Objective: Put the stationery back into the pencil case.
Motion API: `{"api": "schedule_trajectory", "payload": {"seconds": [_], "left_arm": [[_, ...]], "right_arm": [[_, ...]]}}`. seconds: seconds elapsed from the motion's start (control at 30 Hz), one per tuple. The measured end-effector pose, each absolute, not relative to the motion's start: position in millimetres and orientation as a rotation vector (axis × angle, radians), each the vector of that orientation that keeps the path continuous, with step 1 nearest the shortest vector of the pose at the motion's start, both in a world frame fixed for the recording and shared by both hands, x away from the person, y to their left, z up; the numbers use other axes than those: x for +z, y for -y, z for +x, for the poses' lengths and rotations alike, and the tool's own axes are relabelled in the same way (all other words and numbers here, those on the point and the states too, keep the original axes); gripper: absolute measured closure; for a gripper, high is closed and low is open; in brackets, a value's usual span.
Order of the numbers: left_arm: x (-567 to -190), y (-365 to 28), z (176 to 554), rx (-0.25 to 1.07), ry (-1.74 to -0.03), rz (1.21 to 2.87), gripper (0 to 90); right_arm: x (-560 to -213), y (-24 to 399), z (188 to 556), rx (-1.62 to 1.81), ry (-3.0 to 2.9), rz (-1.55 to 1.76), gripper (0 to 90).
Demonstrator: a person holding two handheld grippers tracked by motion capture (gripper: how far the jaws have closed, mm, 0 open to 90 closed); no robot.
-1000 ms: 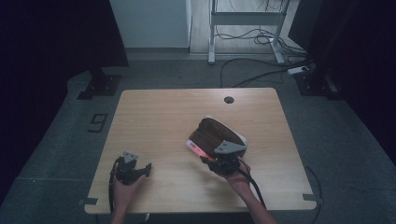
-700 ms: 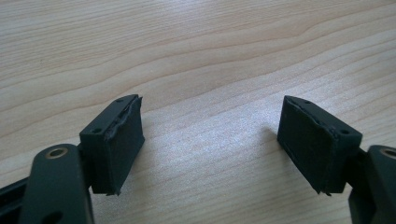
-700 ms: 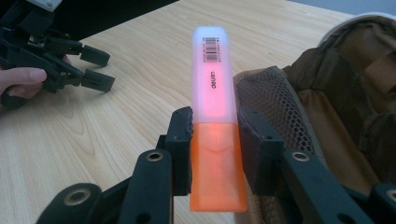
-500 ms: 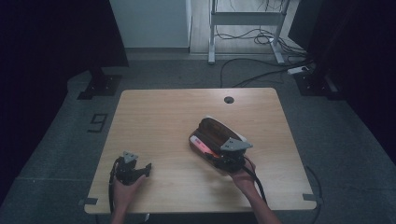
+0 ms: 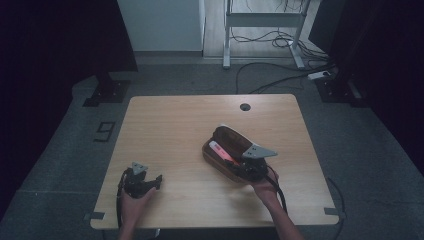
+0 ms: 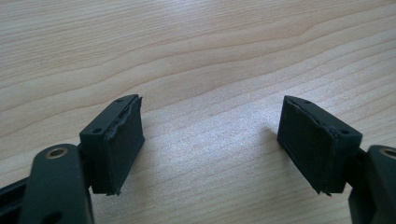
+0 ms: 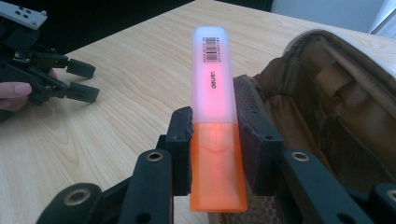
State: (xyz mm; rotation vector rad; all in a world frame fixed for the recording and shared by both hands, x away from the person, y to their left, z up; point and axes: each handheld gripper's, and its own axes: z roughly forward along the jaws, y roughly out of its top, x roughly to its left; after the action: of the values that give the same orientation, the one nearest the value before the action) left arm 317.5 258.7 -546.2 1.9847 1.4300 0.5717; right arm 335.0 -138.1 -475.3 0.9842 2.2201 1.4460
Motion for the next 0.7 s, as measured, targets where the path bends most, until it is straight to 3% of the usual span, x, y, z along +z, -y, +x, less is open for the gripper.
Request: {"api": "schedule_trajectory", "payload": {"seconds": [0.7], "left_arm": [[-546.2,-258.7,317.5,0.571,-1.43,1.984,22.4]], "right_arm": [[-473.1,157.6,343.0,1.449,-2.16,1.031,65.7]]}}
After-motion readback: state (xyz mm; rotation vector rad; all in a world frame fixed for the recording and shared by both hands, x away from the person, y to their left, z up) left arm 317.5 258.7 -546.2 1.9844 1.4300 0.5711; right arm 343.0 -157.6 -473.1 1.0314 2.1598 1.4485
